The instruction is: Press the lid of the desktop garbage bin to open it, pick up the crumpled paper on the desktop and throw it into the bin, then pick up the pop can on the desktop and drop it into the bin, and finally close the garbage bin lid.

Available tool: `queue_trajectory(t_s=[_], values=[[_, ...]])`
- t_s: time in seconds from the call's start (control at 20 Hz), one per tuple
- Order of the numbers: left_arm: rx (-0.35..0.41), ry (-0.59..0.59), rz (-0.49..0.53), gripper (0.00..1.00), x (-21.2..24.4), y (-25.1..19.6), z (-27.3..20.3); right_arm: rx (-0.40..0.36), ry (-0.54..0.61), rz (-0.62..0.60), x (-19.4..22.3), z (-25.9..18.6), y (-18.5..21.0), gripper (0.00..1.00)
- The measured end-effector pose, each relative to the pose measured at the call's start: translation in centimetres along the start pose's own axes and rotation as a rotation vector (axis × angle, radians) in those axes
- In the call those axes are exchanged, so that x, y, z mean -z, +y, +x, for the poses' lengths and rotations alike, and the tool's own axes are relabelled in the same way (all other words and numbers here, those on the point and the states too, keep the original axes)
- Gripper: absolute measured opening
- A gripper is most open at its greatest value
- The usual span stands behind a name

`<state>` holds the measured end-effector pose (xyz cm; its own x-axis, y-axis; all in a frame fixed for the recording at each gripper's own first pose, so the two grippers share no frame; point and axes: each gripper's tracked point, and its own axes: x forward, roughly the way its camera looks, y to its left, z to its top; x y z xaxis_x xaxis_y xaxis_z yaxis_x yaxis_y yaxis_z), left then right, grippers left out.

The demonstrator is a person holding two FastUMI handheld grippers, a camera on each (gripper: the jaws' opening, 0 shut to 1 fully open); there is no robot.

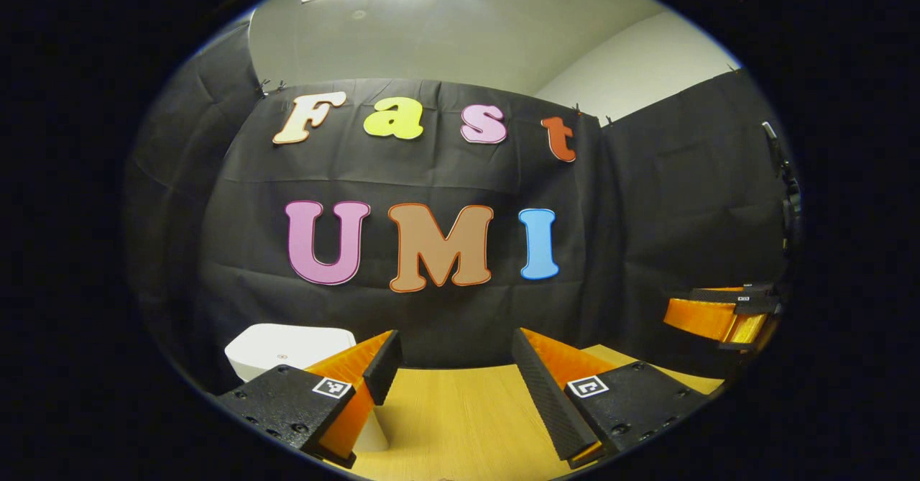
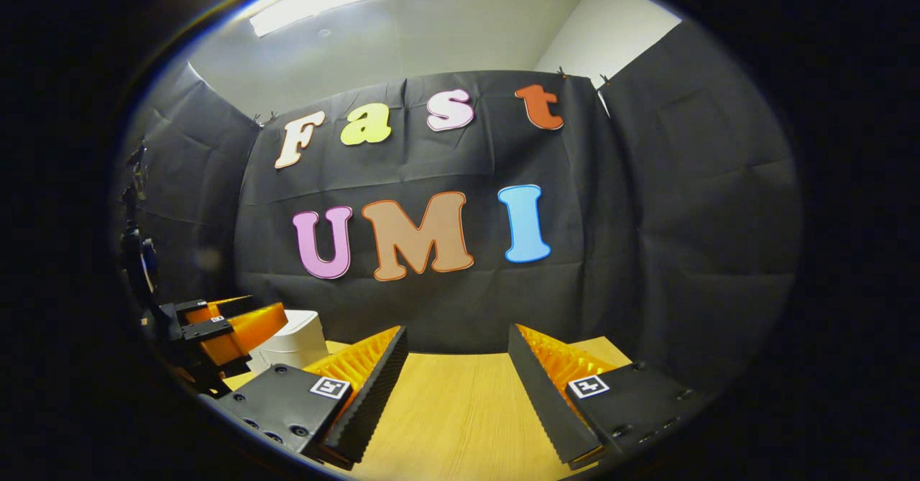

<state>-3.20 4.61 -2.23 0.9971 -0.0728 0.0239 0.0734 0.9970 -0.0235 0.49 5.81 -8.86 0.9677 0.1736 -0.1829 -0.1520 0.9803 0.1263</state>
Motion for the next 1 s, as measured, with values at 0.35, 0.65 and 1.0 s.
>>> queue_trajectory(t_s=[0.35,0.65,1.0], values=[[0.039,0.02,0.015,0.93,0.0,-1.1,1.0,0.024,-0.017,-0.009,-0.5,-0.3,-0.7,0.94],[0.055,0.017,0.032,0.93,-0.3,-1.4,1.1,0.026,-0.018,-0.015,-0.8,-0.1,-0.6,0.94],[0.078,0.031,0.038,0.93,-0.1,-2.1,1.1,0.026,-0.005,-0.015,-0.5,0.3,-0.5,0.94]])
